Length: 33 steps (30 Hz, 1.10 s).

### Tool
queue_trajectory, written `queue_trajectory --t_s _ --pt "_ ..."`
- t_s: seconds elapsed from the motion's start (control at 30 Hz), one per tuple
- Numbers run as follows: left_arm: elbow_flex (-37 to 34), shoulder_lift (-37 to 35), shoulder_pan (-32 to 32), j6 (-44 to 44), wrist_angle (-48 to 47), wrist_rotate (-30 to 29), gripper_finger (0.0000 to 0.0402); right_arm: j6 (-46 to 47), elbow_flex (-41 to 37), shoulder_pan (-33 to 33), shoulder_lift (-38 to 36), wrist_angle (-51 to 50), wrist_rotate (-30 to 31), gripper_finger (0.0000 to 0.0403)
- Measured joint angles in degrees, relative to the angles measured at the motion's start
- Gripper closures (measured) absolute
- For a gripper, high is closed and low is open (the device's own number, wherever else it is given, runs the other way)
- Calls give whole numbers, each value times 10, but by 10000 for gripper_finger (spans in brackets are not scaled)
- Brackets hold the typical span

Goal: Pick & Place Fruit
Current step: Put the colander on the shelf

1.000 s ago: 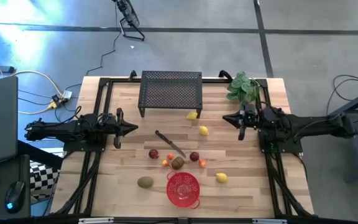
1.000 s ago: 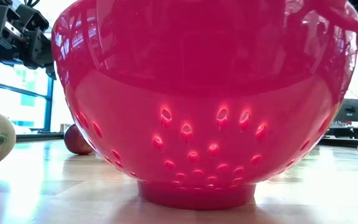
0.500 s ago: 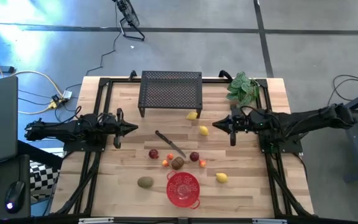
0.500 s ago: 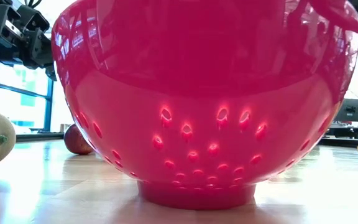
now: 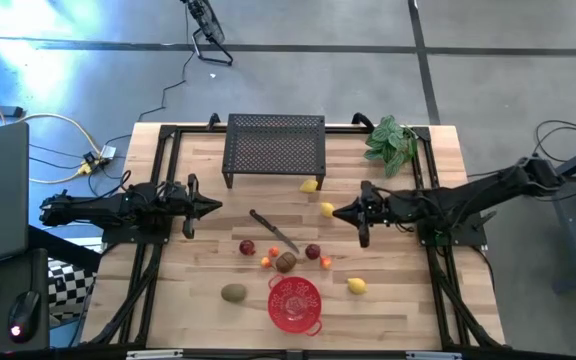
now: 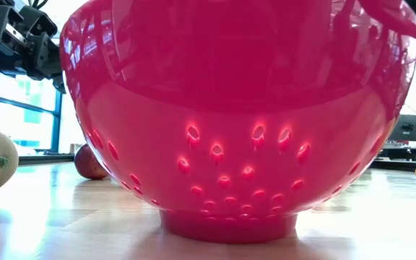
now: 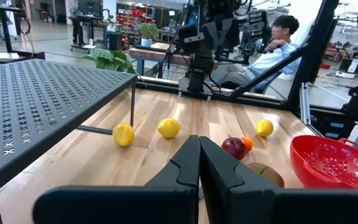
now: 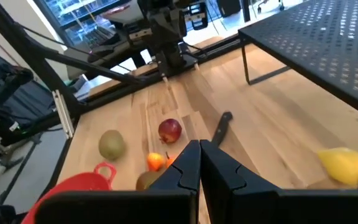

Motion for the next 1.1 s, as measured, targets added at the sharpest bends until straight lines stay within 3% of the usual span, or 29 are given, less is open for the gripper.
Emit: queue_trajectory --t_s 0.2,0.43,0.67,0.8,1.1 --pt "0 0 0 0 0 0 402 1 89 13 54 -55 7 401" --pt "0 0 0 0 0 0 402 1 213 45 133 -186 78 401" --pt "0 0 0 0 0 0 402 8 287 76 199 -210 142 401" --pt "0 0 0 0 -1 1 402 61 322 94 234 -226 163 401" --pt "0 0 0 -2 -1 1 402 214 435 122 312 -389 158 401"
